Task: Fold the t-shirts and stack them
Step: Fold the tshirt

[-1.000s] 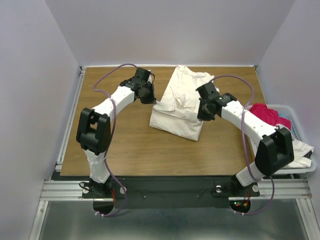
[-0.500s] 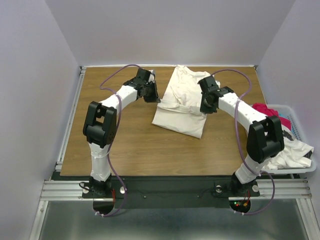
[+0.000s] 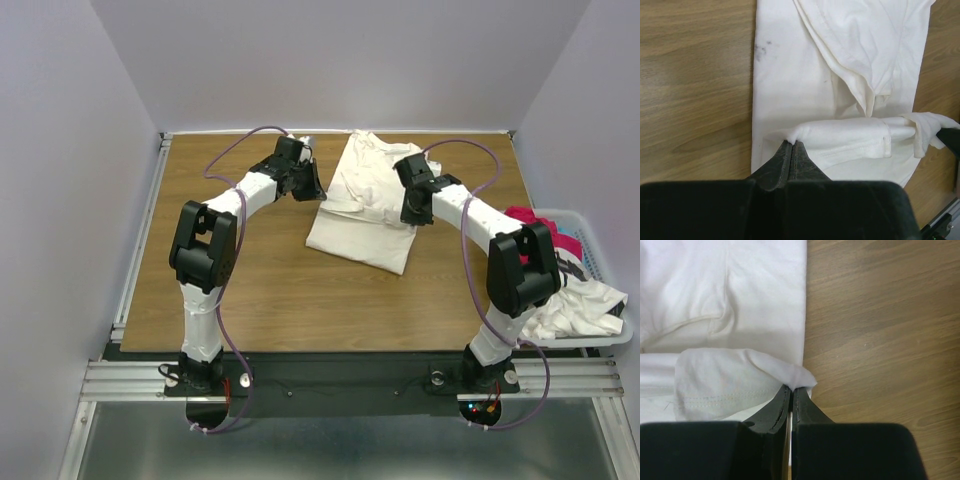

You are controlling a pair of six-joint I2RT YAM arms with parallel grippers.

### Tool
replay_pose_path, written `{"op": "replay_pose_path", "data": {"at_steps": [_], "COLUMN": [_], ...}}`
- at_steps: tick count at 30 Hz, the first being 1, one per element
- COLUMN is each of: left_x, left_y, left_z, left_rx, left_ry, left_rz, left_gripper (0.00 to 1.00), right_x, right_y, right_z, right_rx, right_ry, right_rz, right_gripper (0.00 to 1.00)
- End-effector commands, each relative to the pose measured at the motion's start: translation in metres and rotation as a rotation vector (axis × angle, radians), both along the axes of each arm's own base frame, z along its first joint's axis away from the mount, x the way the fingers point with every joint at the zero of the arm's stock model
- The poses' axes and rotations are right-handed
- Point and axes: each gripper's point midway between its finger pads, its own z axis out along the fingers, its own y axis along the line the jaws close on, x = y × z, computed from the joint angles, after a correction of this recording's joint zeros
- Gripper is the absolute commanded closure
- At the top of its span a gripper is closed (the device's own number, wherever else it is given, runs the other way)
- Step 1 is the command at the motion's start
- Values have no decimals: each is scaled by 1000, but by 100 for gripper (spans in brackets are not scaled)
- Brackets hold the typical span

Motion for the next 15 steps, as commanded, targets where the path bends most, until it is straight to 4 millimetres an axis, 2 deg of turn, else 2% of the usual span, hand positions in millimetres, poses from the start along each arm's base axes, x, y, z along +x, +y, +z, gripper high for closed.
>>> {"op": "replay_pose_path", "data": {"at_steps": [1, 4, 10, 12, 15], "left_x": [14, 19, 22, 24, 26], "left_y": [-2, -2, -3, -2, -2], "left_z": [28, 29, -4, -17, -23], "left_rx": [-32, -26, -11, -1, 4], "left_ry": [-113, -129, -72, -59, -57], "left_rz": [-15, -3, 15, 26, 31], "left_gripper": [100, 100, 100, 95, 89], "right_x": [13, 18, 27, 29, 32], "right_y": [-21, -20, -20, -19, -17], "right_z": [19, 18, -4, -13, -17], "right_rx": [-51, -53, -80, -90, -83], "right_ry": [-91, -89, -58, -47, -42], "right_rz": [-80, -73, -85, -90, -87], "right_gripper": [100, 99, 99, 96, 93]}}
